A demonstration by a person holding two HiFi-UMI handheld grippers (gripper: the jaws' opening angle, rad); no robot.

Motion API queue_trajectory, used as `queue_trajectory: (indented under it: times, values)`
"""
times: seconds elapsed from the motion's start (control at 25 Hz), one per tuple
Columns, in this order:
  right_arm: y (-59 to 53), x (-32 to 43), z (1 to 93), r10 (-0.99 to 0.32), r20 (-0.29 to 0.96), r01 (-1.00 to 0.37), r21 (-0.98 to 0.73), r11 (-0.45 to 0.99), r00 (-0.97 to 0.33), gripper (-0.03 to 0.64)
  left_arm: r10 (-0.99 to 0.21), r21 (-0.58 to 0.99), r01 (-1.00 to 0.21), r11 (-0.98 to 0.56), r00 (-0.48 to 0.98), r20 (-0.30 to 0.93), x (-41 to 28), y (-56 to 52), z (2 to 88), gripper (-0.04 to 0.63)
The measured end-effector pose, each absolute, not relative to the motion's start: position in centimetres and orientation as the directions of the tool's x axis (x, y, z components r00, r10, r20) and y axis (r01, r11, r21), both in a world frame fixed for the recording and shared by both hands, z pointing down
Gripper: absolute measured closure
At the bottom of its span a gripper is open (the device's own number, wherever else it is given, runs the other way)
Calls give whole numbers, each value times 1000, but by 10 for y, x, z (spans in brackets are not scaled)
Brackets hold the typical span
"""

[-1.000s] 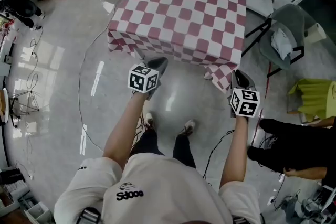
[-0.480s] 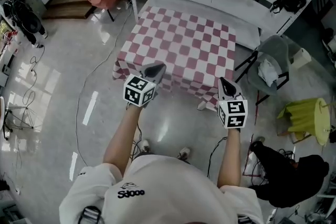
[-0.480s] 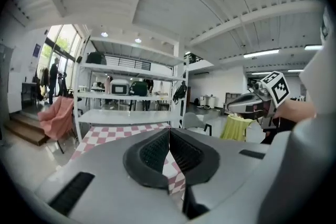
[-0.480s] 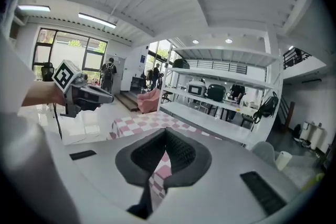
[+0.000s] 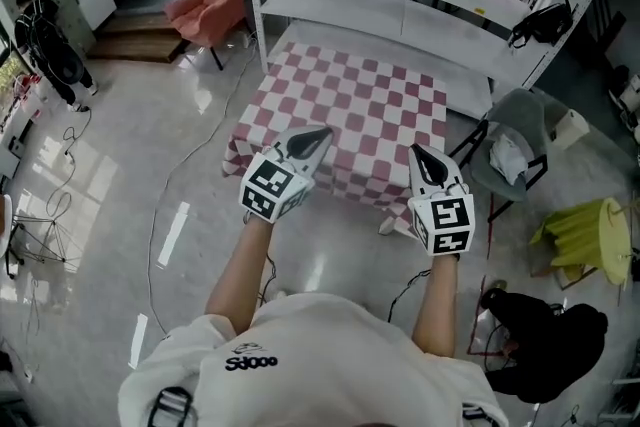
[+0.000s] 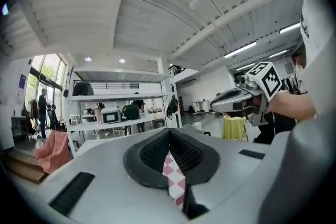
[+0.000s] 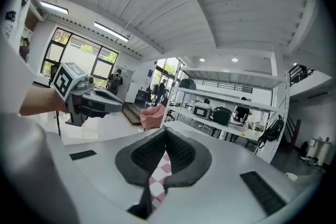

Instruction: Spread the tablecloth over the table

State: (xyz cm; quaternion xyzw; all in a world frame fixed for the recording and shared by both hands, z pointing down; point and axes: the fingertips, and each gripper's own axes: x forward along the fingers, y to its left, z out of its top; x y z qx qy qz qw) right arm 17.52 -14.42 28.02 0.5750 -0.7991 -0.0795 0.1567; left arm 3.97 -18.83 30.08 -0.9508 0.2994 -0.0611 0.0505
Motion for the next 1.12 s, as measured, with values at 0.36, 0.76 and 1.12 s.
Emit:
queue_trajectory:
  times: [0.36,0.76,1.12]
  values:
    - [-139,158,248,-941,112,-896,288,338,-318,594,-563,-231,-543,-807,826,30,34,-176,254,566]
    - [-145,158,256,-935,148,-891,286,352,-322,595,-553,-250,-528,-811,832,37,39,-176,249,566]
    - [-144,163,258,-939,149,-898,280,339,-309,595,-556,-226,-532,-816,830,53,40,-177,257,566]
